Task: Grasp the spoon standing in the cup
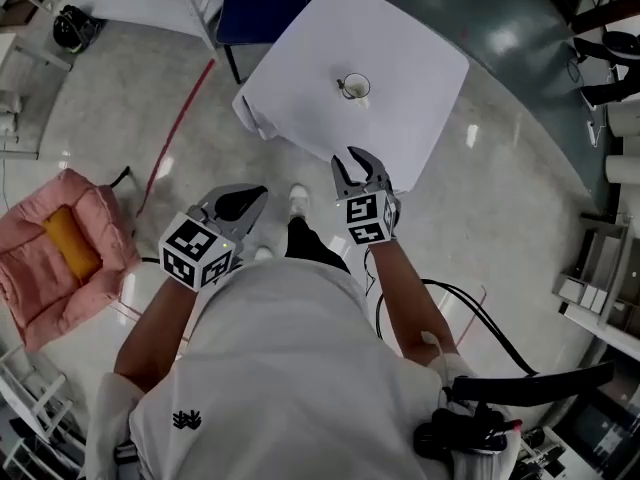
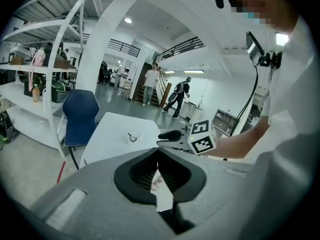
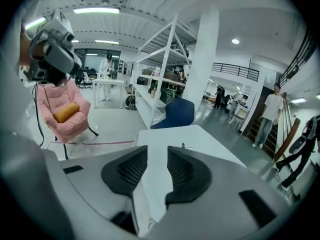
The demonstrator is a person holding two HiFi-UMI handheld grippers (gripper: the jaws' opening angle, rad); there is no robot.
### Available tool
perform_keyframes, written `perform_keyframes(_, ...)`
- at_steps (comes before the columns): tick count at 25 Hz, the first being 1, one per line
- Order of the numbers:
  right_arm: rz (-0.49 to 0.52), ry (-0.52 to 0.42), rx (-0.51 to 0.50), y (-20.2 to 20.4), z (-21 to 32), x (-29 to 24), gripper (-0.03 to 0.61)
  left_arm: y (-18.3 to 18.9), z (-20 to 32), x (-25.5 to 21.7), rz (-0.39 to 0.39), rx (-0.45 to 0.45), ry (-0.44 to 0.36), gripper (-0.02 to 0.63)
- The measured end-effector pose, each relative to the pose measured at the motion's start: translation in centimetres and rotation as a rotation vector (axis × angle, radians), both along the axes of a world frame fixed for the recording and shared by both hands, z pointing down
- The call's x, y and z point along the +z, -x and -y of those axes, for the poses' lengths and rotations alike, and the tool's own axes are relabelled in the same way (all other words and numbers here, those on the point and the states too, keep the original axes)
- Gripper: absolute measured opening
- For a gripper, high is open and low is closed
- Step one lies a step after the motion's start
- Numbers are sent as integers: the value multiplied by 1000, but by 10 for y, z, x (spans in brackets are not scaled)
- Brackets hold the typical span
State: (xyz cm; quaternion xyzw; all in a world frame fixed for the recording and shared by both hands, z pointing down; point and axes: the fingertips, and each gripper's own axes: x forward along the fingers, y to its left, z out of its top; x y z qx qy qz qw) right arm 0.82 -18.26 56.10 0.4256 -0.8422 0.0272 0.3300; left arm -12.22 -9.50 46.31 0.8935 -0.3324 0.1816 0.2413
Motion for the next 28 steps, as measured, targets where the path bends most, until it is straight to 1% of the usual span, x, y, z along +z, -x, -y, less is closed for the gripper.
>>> perform_keyframes(4,-52,15,-22,-16,82,36,133,-12,63,-4,28,-40,1,12)
perform_keyframes(7,-98,15,-37,-23,129,65,164,-18,97,-6,37,-75,-7,12)
perform_keyframes(9,-121,14,-35,-27,153,82,182,-21,112,-7,52,-83,-11,12)
perform_keyframes(13,-150,23,-16,-20,188,110,207,-13,130,-8,77,-102,-10,12)
perform_keyframes(17,-178,21,-20,-10,205,126,207,0,140,-14,120,-118,-17,12)
perform_keyframes(20,-204,20,-37,-8,217,138,205,4,148,-17,137,-147,-18,12)
perform_keyframes(23,-231,21,-44,-10,224,147,185,4,151,-19,151,-156,-20,12)
perform_keyframes(25,-256,18,-36,-13,229,150,139,6,154,-19,156,-158,-21,12)
perform_keyframes(27,-268,10,-24,-12,232,151,60,11,157,-19,162,-158,-20,12)
perform_keyframes(28,-269,6,-22,-11,232,151,57,14,159,-19,165,-156,-20,12)
